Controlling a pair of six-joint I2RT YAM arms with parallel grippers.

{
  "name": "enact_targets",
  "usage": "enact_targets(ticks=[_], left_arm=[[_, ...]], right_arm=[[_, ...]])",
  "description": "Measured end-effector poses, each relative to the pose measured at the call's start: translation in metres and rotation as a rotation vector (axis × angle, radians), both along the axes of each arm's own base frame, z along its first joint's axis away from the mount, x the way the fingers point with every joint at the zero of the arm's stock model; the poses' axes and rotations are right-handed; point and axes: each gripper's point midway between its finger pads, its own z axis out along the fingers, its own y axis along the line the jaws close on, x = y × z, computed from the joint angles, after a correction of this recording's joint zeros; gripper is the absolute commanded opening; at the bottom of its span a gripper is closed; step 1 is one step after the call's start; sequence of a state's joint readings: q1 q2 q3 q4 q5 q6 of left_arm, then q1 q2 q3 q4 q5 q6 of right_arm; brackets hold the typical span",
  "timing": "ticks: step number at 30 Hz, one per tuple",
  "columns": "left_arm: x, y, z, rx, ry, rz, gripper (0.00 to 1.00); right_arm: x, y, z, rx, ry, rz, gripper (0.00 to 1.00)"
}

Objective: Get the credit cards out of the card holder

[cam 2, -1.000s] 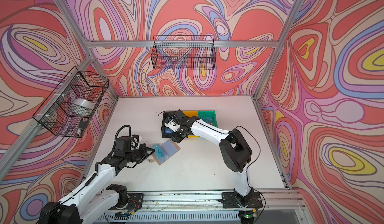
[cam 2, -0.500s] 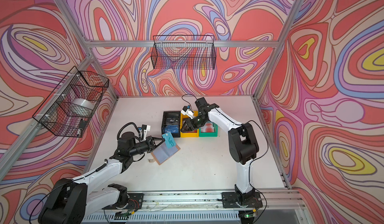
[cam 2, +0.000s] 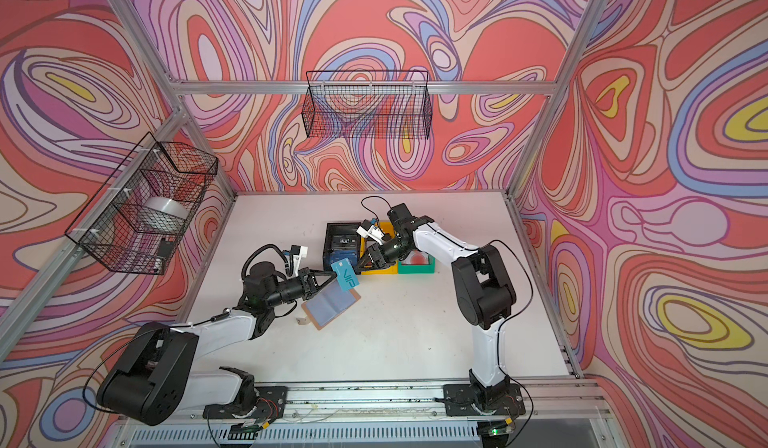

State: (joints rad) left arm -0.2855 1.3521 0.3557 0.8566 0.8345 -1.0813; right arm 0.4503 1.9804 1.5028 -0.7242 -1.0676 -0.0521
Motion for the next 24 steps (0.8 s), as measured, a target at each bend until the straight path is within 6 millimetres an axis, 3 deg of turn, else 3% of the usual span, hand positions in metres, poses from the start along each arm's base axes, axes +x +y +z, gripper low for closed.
enact_targets(ticks=[9, 12, 17, 24], left_arm=[[0.002, -0.006, -0.002, -0.016, 0.003, -0.011, 0.00], [0.003, -0.006, -0.003, -0.020, 0.005, -0.011, 0.00], [0.005, -0.007, -0.005, -0.025, 0.011, -0.010, 0.00], [0.006, -0.007, -0.003, -0.027, 0.003, -0.011, 0.12]], right_arm=[[-0.010, 0.016, 0.006, 0.035, -0.004, 0.040, 0.37], [-0.014, 0.020, 0.007, 0.036, 0.001, 0.049, 0.29], [-0.013, 0.019, 0.008, 0.038, 0.005, 0.046, 0.06], [-0.014, 0.019, 0.016, 0.028, -0.022, 0.079, 0.00]])
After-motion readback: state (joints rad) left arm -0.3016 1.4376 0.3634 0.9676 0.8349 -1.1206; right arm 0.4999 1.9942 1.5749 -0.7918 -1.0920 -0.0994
